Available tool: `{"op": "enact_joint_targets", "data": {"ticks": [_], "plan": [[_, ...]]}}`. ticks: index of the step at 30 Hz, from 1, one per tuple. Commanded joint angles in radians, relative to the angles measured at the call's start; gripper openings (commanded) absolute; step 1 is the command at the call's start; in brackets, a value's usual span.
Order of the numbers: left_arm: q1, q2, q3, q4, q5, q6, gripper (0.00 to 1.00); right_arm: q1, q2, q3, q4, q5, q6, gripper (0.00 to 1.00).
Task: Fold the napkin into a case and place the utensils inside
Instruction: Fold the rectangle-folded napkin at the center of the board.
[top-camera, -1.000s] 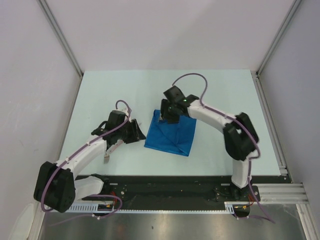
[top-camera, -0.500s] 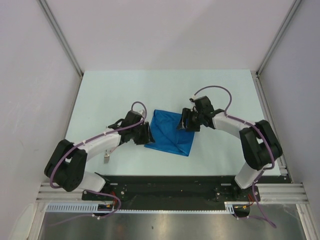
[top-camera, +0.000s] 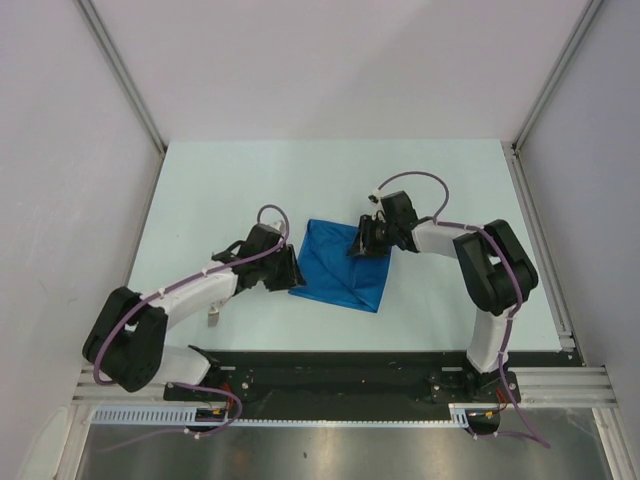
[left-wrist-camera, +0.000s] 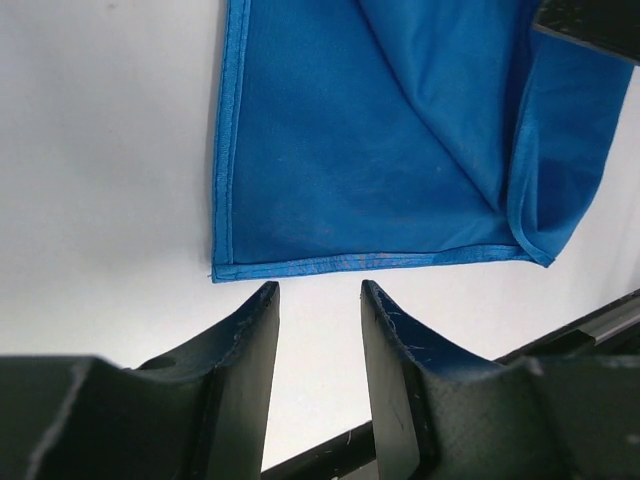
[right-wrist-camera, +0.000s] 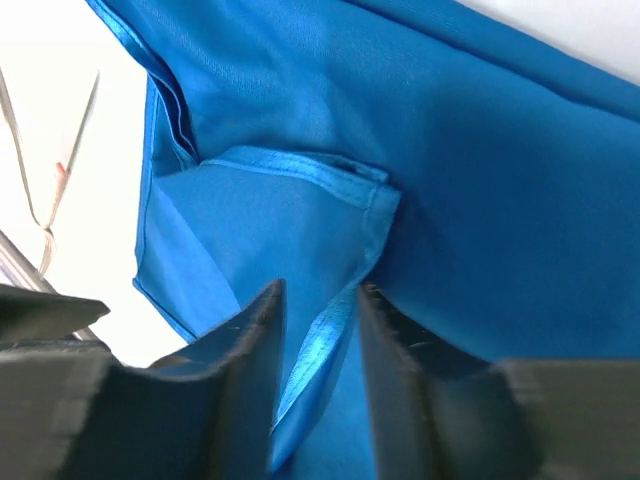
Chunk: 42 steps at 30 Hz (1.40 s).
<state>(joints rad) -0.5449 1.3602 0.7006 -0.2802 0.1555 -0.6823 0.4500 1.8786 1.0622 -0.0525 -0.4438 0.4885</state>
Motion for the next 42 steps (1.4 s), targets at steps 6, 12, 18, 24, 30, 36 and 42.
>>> {"op": "enact_joint_targets", "data": {"ticks": [6, 12, 18, 24, 30, 36, 42], "plan": [[0.002, -0.147, 0.027, -0.069, -0.089, -0.002, 0.44, 0.085, -0.021, 0.064, 0.005, 0.02, -0.024, 0.03], [0.01, -0.254, 0.036, -0.134, -0.183, 0.001, 0.46, 0.242, 0.009, 0.11, 0.028, -0.016, 0.056, 0.0], [0.023, -0.292, 0.045, -0.181, -0.212, 0.012, 0.5, 0.346, 0.074, 0.142, 0.167, -0.15, 0.18, 0.32], [0.026, -0.231, 0.06, -0.151, -0.172, 0.053, 0.55, 0.25, -0.214, 0.01, -0.027, -0.016, 0.088, 0.8], [0.022, -0.018, 0.117, -0.103, -0.069, 0.089, 0.54, 0.141, -0.423, -0.143, -0.214, 0.154, 0.102, 0.8], [0.011, 0.047, 0.143, -0.086, -0.105, 0.087, 0.54, 0.13, -0.602, -0.438, -0.172, 0.28, 0.263, 0.74], [0.002, -0.001, 0.122, -0.082, -0.114, 0.078, 0.55, 0.127, -0.722, -0.657, 0.015, 0.255, 0.395, 0.8]]}}
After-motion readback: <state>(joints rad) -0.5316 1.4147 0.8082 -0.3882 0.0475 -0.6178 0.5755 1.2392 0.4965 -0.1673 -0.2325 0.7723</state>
